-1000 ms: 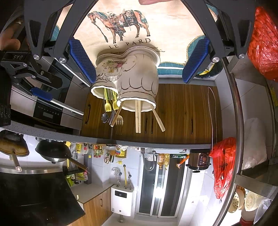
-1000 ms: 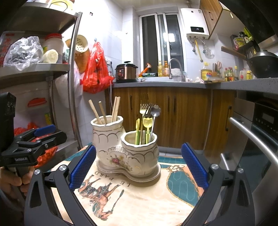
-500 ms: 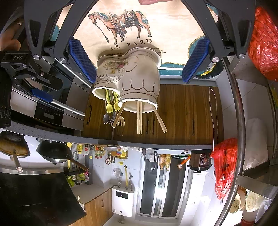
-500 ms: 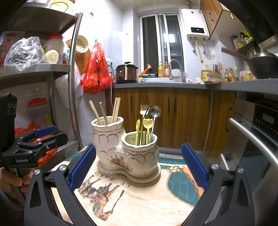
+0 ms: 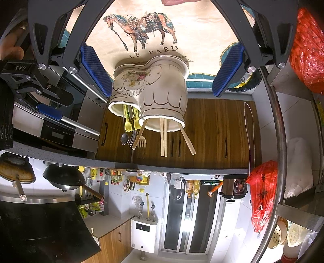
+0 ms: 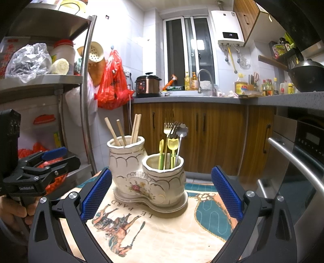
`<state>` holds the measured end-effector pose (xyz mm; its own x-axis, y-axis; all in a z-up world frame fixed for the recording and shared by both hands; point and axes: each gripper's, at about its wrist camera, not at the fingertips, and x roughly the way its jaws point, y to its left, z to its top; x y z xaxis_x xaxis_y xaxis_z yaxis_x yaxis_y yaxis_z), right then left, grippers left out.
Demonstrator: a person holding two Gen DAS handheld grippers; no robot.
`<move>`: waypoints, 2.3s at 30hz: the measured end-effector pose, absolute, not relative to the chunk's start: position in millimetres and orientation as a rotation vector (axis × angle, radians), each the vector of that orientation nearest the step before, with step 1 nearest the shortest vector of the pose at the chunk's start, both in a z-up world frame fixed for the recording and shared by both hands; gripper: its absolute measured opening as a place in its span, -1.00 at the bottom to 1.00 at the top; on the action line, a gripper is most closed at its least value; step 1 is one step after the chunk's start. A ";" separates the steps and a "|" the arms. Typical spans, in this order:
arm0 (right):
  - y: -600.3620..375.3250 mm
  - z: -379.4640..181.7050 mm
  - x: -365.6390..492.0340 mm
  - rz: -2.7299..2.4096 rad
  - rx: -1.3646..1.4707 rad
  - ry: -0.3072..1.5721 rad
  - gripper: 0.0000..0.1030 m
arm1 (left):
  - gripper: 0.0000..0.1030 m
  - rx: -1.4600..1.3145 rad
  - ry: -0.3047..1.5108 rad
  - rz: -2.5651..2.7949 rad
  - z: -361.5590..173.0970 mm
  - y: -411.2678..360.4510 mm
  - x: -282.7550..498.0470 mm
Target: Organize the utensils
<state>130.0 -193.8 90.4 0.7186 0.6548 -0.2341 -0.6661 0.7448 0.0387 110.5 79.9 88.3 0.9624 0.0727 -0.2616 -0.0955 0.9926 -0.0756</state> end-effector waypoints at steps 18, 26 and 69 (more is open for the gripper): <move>-193.2 92.7 129.9 0.734 -0.052 0.235 0.90 | 0.90 -0.082 0.265 0.076 85.7 80.2 111.0; -193.3 92.2 129.7 0.734 -0.052 0.235 0.90 | 0.90 -0.083 0.265 0.075 85.0 80.3 111.1; -192.8 92.8 129.2 0.740 -0.055 0.236 0.90 | 0.90 -0.063 0.278 0.073 81.9 88.1 112.9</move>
<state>129.2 -192.8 92.8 0.7132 0.6614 -0.2320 -0.6737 0.7382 0.0334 112.9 88.1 81.9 0.9590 0.0631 -0.2764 -0.0804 0.9954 -0.0516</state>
